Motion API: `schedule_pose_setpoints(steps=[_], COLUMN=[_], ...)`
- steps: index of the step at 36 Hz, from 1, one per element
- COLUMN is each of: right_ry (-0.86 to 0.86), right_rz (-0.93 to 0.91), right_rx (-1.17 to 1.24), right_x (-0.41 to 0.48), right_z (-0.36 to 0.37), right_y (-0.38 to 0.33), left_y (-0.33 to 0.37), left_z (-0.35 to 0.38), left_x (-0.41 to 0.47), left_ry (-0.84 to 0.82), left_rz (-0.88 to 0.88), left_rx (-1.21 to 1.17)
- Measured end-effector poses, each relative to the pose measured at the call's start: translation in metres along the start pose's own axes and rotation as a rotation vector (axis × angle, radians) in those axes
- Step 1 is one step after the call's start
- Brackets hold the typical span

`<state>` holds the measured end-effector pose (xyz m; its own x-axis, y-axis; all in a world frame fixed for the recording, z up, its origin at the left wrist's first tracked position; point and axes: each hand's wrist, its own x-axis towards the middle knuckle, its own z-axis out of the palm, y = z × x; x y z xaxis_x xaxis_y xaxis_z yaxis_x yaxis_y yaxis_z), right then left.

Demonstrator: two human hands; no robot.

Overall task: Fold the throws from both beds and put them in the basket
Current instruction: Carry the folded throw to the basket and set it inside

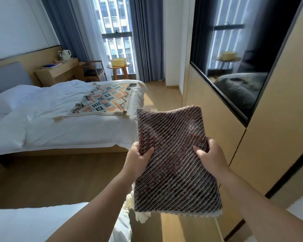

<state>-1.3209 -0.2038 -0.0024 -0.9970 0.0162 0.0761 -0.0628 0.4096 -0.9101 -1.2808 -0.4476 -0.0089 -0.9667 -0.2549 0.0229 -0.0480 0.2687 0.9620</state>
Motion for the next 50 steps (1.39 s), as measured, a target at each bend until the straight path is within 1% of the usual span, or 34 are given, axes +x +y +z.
schedule_pose_setpoints(steps=[6, 8, 12, 16, 22, 27, 31, 35, 38, 43, 50], right_ry=[-0.074, -0.103, -0.116, -0.145, -0.083, -0.037, 0.009, 0.062, 0.081, 0.067, 0.033], right_rz=[-0.01, -0.017, -0.035, -0.014, -0.014, 0.013, 0.012, 0.035, -0.001, -0.096, -0.124], right_rx=[0.04, 0.026, 0.047, 0.058, 0.054, 0.025, 0.007, 0.053, 0.088, 0.085, 0.068], right_x=[0.103, 0.145, 0.185, 0.24, 0.328, 0.395, 0.447, 0.497, 0.536, 0.609, 0.74], right_z=[-0.004, 0.003, 0.018, 0.046, 0.098, 0.134, 0.154, 0.168, 0.171, 0.171, 0.163], right_y=[-0.003, -0.003, -0.007, -0.007, -0.01, -0.031, -0.05, -0.059, -0.065, -0.064, -0.069], left_y=[0.008, 0.005, 0.002, -0.004, -0.022, -0.021, -0.019, -0.01, 0.005, 0.017, 0.058], left_z=[0.026, 0.031, 0.028, 0.022, 0.005, -0.013, -0.03, -0.032, -0.027, -0.01, 0.023], left_x=[0.087, 0.122, 0.16, 0.218, 0.325, 0.409, 0.482, 0.545, 0.585, 0.655, 0.755], left_ry=[0.055, 0.094, 0.118, 0.1, 0.062, 0.04, -0.013, -0.043, -0.049, -0.02, 0.087], left_rz=[-0.02, -0.025, -0.032, -0.048, 0.001, 0.046, 0.052, 0.054, 0.092, 0.114, 0.154], left_rx=[-0.043, -0.043, -0.033, -0.062, -0.067, -0.056, -0.054, -0.058, -0.047, -0.061, 0.0])
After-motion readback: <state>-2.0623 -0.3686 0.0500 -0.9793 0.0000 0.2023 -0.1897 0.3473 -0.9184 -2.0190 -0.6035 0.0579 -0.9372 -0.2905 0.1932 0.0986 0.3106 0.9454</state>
